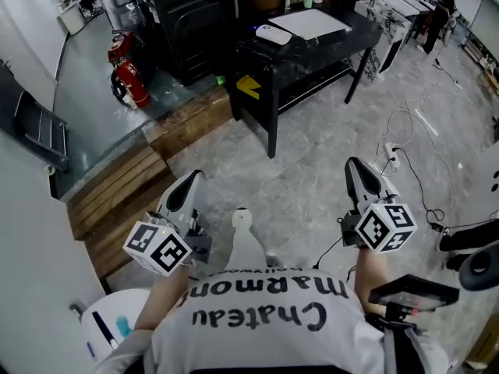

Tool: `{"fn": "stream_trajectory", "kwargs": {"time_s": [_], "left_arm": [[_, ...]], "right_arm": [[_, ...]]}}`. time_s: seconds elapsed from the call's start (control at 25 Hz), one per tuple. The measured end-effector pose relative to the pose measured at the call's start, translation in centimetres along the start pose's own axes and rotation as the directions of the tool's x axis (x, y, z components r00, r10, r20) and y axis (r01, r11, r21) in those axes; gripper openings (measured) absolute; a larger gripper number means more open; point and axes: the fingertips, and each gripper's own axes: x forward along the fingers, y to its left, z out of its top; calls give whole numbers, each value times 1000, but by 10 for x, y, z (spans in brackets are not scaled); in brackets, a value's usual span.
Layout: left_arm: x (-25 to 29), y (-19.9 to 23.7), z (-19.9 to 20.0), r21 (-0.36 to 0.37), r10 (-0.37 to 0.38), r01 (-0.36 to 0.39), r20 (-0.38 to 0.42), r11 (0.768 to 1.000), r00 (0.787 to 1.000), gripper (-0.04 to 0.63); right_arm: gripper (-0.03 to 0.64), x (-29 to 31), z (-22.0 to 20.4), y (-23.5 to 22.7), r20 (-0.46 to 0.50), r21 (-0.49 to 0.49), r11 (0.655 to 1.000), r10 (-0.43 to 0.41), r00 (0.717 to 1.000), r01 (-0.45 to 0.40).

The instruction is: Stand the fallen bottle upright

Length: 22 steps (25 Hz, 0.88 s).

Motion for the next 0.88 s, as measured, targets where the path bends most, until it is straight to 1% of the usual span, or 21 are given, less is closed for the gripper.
{"fn": "stream_trajectory", "kwargs": {"time_s": [0.12,0.24,0.32,0.36,0.44,0.52,0.6,0.8,0.88], "left_arm": [[20,27,-1,-35,1,-2,-8,999,1000,15],[48,58,7,-70,13,-12,12,997,1000,15],[68,74,11,-90,4,-2,23,996,1000,15],[78,81,14,-91,-3,6,26,996,1000,15],[100,96,24,-61,-15,16,23,998,1000,15],[123,112,36,-19,-19,19,15,1000,1000,15],[144,129,51,-4,-21,21,19,1000,1000,15],[190,174,101,-59,-53,57,66,997,996,15],[206,191,123,-64,-72,78,84,995,994,15]], "right_arm": [[23,25,-1,-4,-19,11,1000,-15,1000,15],[23,58,0,-9,-33,9,1000,-29,999,29],[23,80,-1,-12,-47,14,999,-37,998,37],[23,91,0,-14,-52,14,999,-40,998,40],[23,117,8,-17,-50,8,999,-42,998,43],[23,145,21,-18,-41,1,999,-44,998,44],[23,174,33,-18,-33,-1,999,-44,998,44],[25,246,66,-14,2,-13,999,-35,999,35],[24,275,79,-11,16,-10,999,-32,999,32]]}}
